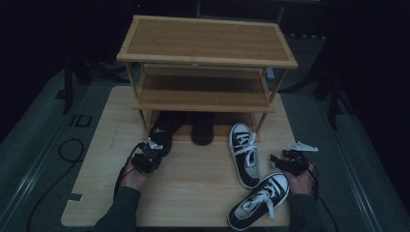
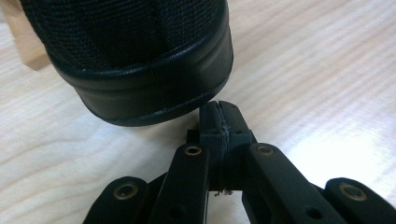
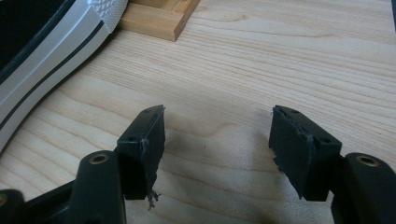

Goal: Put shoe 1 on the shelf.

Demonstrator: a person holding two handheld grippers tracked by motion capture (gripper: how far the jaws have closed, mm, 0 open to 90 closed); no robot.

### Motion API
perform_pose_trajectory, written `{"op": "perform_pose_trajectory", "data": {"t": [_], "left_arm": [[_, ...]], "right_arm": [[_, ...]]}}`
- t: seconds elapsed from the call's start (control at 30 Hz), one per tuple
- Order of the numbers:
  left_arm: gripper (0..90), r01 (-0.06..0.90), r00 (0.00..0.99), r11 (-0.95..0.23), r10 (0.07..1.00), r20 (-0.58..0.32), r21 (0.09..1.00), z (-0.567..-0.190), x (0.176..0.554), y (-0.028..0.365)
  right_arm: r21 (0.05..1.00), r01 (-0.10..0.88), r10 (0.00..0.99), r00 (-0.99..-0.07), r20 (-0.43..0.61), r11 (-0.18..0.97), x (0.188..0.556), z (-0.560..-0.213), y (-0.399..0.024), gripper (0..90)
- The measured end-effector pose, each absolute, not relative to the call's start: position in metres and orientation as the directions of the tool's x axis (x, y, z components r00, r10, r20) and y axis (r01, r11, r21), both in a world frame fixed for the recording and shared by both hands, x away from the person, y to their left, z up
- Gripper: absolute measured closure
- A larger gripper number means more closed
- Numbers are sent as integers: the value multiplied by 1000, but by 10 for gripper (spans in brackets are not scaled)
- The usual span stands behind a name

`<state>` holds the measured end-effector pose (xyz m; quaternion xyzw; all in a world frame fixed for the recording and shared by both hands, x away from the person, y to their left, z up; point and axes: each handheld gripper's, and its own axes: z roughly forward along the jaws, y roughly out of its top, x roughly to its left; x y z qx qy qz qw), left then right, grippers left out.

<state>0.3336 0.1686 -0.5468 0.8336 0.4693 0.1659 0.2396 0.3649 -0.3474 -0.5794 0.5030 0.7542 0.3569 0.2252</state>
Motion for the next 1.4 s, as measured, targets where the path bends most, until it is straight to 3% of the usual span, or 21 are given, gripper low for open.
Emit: {"op": "perform_pose_trajectory", "data": {"t": [0.33,0.77,1.4], "left_arm": [[897,699,489,-434,870,63,567,-550,338,173],[887,742,396,-352,917,51,571,-554,344,199],[896,712,427,-377,902,61,593,-545,367,151]], "right_arm": [[765,599,919,-393,20,239,365,-579,-347,355],[765,598,920,-393,20,239,365,-579,-347,356],[764,600,920,-391,22,237,365,-579,-347,355]]}}
